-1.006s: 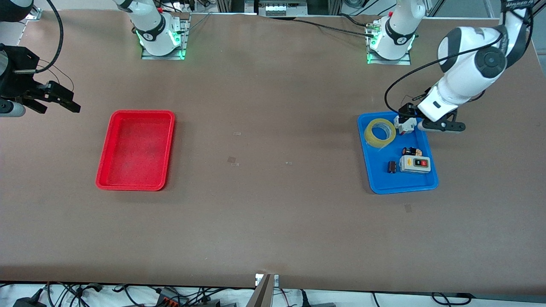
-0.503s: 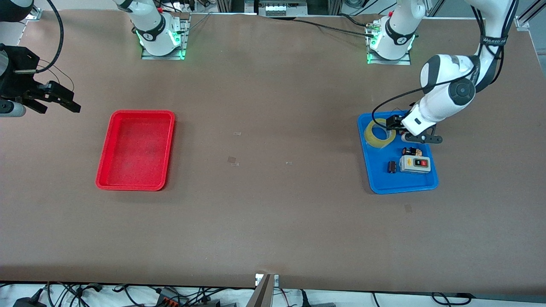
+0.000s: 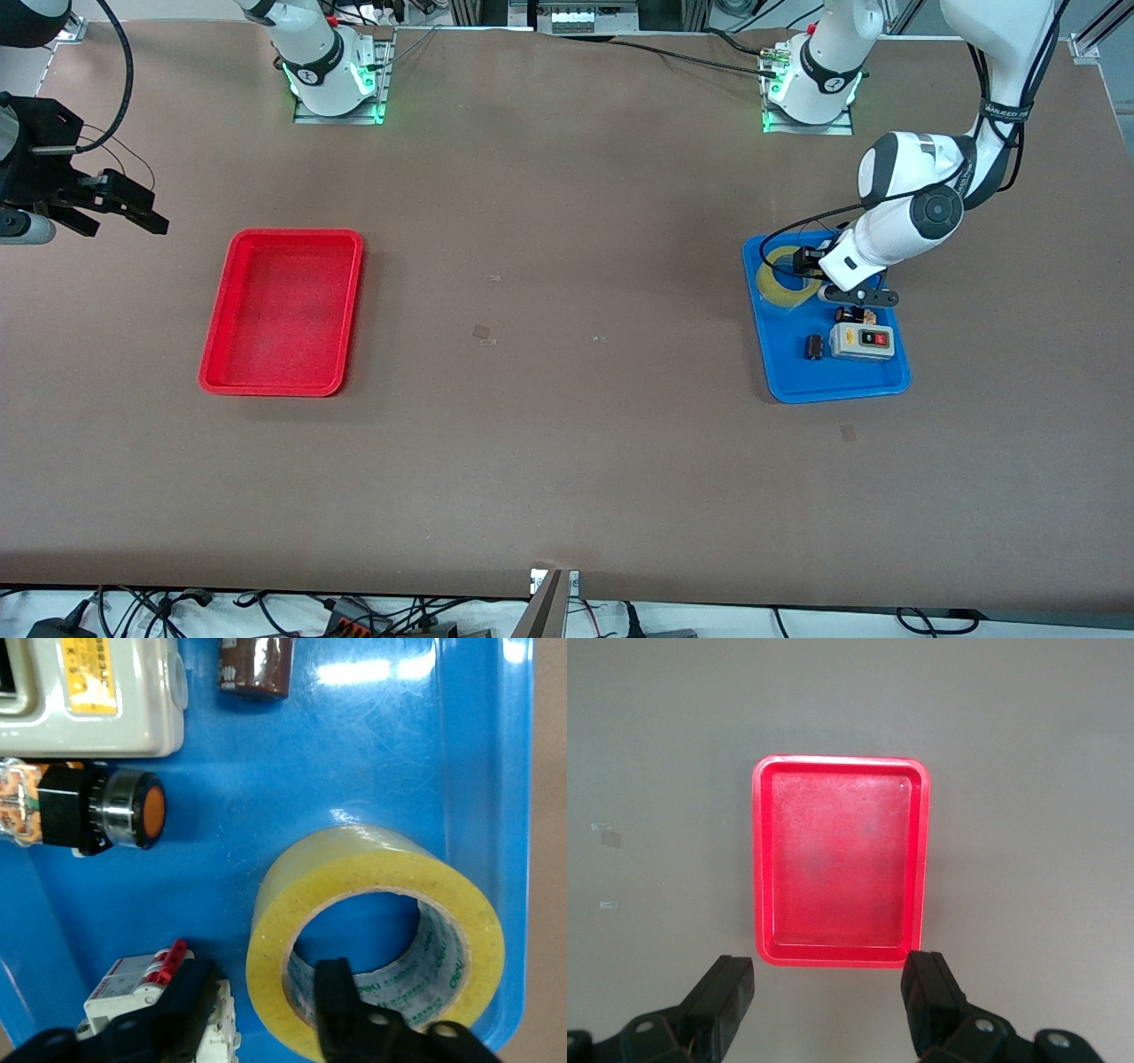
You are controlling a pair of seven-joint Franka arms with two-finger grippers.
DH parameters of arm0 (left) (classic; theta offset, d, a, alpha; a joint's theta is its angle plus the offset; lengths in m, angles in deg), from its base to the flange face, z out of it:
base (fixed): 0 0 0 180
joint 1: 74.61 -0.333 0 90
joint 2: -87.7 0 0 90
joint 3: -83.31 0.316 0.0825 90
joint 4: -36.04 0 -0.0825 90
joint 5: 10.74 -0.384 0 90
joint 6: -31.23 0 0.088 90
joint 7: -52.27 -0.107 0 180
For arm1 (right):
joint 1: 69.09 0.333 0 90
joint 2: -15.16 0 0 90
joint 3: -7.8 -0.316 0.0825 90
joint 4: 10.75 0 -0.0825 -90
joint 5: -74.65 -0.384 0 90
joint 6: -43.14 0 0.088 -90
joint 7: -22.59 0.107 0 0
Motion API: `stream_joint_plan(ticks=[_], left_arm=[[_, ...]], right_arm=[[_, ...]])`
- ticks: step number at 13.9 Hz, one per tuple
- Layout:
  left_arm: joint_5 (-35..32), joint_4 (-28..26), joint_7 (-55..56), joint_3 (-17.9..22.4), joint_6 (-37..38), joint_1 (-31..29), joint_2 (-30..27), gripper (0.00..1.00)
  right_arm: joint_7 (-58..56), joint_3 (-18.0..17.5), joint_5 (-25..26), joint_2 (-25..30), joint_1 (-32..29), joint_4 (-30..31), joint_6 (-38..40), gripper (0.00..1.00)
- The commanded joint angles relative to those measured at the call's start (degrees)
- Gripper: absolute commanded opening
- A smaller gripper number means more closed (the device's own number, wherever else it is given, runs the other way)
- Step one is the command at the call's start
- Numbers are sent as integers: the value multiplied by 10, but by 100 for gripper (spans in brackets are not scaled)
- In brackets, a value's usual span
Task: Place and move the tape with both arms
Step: 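Reach the left gripper down to the yellow tape roll in the blue tray, then grasp the tape roll with the left gripper and carry it toward mid-table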
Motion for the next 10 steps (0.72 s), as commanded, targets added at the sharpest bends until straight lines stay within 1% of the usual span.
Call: stream_joint_plan(ticks=[1, 3, 5, 8, 10], left_arm=[[-13, 14, 1, -3, 19, -1, 0, 0], [-12, 37, 0, -3, 59, -1, 0, 0], [-13, 79, 0, -3, 118, -1, 0, 0], [-13, 185, 10, -4, 249, 10, 10, 0], [-7, 244, 38, -4, 302, 35, 29, 0]], right_arm=[[-9, -1, -4, 5, 0, 5, 1, 100], [-9, -1, -4, 5, 0, 5, 1, 100], [-9, -1, -4, 5, 0, 5, 1, 100], [-9, -1, -4, 5, 0, 5, 1, 100], [-9, -1, -4, 5, 1, 2, -1, 100]])
